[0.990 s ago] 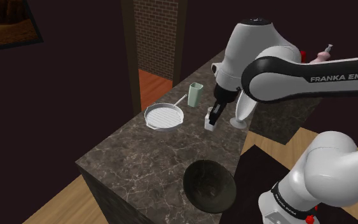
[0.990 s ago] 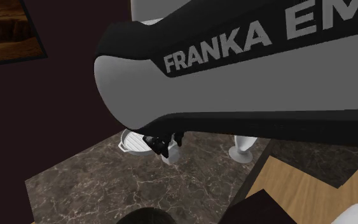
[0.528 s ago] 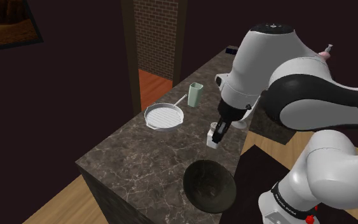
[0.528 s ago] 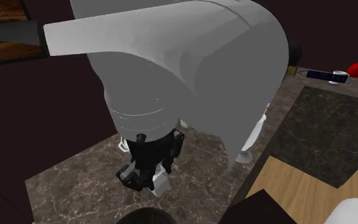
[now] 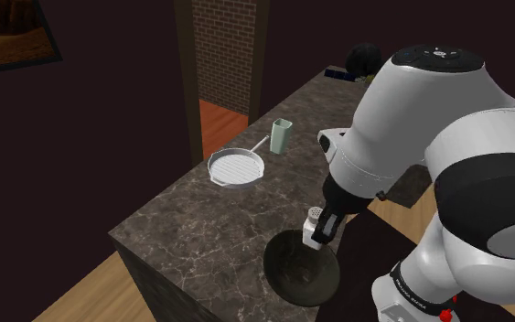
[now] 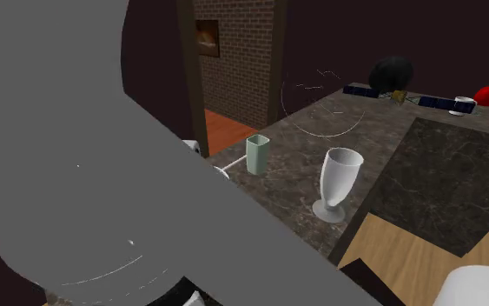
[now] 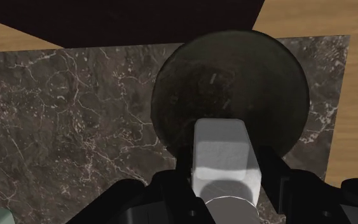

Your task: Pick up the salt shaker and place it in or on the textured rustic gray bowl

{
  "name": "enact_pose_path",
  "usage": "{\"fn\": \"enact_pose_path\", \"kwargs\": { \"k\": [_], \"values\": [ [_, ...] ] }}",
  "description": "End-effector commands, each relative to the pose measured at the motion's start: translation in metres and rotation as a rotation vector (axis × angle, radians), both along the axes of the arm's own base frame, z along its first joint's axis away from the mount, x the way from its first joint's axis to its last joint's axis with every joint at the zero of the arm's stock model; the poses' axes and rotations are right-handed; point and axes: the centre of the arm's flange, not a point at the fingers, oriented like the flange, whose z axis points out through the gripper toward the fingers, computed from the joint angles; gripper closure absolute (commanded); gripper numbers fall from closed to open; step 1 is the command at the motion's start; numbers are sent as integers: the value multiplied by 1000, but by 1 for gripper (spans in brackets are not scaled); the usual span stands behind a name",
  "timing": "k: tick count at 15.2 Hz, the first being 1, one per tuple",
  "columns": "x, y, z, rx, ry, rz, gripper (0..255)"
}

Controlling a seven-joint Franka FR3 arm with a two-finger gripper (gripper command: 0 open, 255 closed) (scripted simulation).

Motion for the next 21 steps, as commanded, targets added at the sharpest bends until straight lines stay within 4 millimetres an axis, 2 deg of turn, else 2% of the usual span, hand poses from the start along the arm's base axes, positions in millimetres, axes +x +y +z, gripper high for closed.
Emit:
{"fn": "enact_pose_path", "kwargs": {
  "k": [1,15,21],
  "values": [
    [-5,3,-9,0,0,-1,255],
    [-5,3,-82,0,0,-1,255],
    [-5,3,-82,0,0,-1,255]
  ]
}}
